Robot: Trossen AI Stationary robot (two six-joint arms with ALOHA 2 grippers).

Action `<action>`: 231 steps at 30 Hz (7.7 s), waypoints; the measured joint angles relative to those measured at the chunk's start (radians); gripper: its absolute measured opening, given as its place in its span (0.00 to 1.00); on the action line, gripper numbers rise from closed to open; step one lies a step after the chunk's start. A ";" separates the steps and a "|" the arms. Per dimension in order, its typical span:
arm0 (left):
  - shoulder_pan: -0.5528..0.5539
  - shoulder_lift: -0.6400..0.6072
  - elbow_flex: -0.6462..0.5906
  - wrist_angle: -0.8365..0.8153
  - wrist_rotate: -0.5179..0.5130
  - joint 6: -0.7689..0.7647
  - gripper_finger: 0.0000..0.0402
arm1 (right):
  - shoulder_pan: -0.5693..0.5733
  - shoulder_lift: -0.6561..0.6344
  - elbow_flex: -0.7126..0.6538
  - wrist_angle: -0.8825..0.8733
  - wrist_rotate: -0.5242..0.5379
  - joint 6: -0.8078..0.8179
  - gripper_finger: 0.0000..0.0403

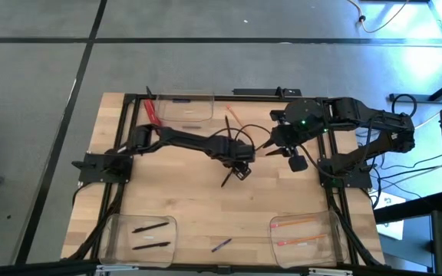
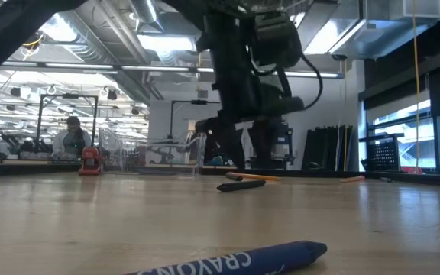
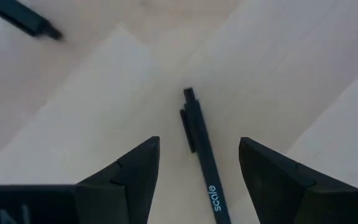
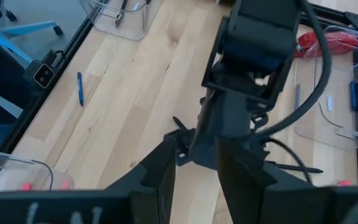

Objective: Sort crayons/erasers/pens/pencils in bins
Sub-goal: Put the black pen into the bottom left transparent bin

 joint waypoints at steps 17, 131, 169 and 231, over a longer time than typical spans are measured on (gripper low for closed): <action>-0.007 0.063 0.002 0.035 -0.004 0.000 0.53 | 0.000 0.000 0.000 0.001 0.000 0.000 0.29; -0.200 -0.481 -0.002 -0.518 -0.106 -0.003 0.00 | 0.000 0.000 0.000 0.031 0.000 0.006 0.29; 0.057 -0.439 -0.524 0.191 0.094 1.046 0.21 | 0.000 0.001 0.000 0.047 0.003 0.081 0.29; 0.190 -0.382 -0.870 0.803 0.226 1.118 0.21 | 0.000 0.000 0.000 0.049 0.098 0.080 0.29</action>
